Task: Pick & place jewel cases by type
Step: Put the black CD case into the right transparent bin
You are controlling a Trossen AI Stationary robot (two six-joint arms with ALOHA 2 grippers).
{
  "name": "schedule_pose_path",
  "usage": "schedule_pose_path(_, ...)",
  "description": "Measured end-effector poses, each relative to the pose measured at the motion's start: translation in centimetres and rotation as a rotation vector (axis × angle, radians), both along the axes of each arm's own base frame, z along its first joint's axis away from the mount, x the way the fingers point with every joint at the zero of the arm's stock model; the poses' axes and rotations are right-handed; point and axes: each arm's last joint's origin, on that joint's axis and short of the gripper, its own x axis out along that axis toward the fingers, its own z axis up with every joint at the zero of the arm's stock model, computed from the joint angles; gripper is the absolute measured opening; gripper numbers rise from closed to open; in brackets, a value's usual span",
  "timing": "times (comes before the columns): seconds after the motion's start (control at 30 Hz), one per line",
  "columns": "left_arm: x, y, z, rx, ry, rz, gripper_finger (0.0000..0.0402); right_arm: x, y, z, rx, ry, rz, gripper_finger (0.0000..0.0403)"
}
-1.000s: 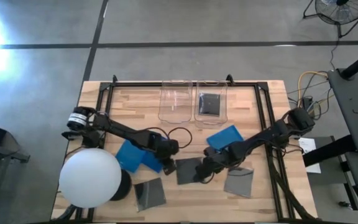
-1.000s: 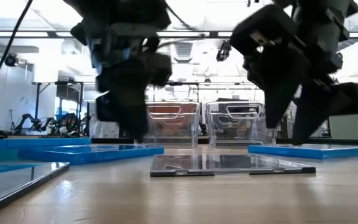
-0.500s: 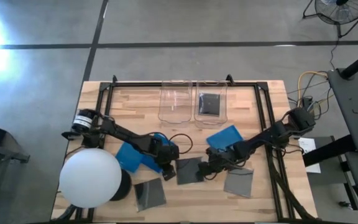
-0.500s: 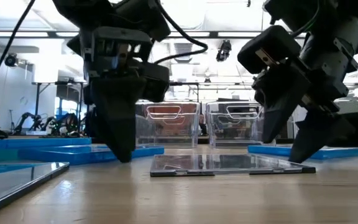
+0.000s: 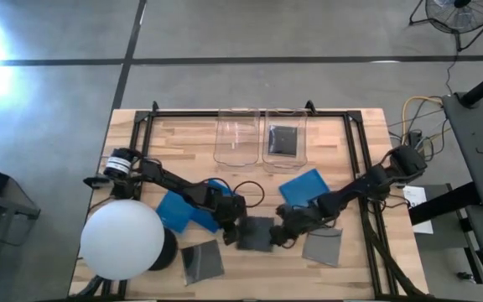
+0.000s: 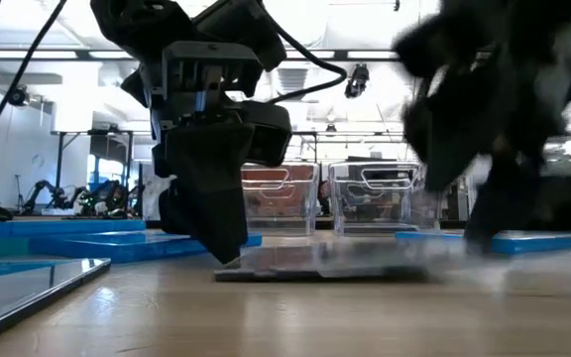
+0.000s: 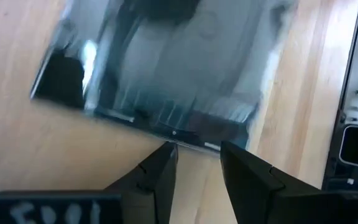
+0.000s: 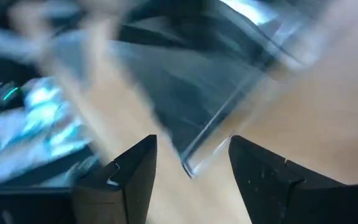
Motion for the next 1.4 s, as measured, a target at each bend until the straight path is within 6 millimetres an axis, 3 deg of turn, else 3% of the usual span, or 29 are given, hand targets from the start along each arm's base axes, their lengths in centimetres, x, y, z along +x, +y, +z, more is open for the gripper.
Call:
schedule_pose_path(0.1, -0.1, 0.0, 0.0, 0.018, -0.006, -0.026, 0.0114, 0.7, 0.3, 3.0, 0.014, -0.167, 0.03, 0.0194)
schedule_pose_path(0.17, -0.1, 0.0, 0.0, 0.029, -0.013, -0.042, 0.0114, 1.0, -0.1, 3.8, -0.035, -0.218, -0.019, 0.0194)
schedule_pose_path(0.33, 0.0, 0.0, 0.1, 0.027, -0.014, -0.045, 0.0114, 1.3, -0.4, 4.0, -0.085, -0.215, -0.065, 0.0194)
schedule_pose_path(0.5, 0.1, -0.1, 0.2, 0.024, -0.025, -0.046, 0.0114, 1.8, -0.5, 1.8, -0.06, -0.139, -0.1, 0.0194)
schedule_pose_path(0.8, 0.2, 0.0, 0.3, 0.05, -0.042, -0.027, 0.0114, 2.0, 0.0, 2.2, 0.076, -0.136, -0.051, 0.0188)
schedule_pose_path(1.2, 0.3, 0.1, 0.3, 0.062, -0.049, -0.017, 0.0114, 1.9, 0.1, 1.9, 0.132, -0.099, -0.043, 0.0064)
schedule_pose_path(1.4, 0.3, 0.2, 0.7, 0.071, -0.068, -0.03, 0.0114, 2.1, -0.4, 1.9, 0.146, -0.09, -0.052, 0.0026)
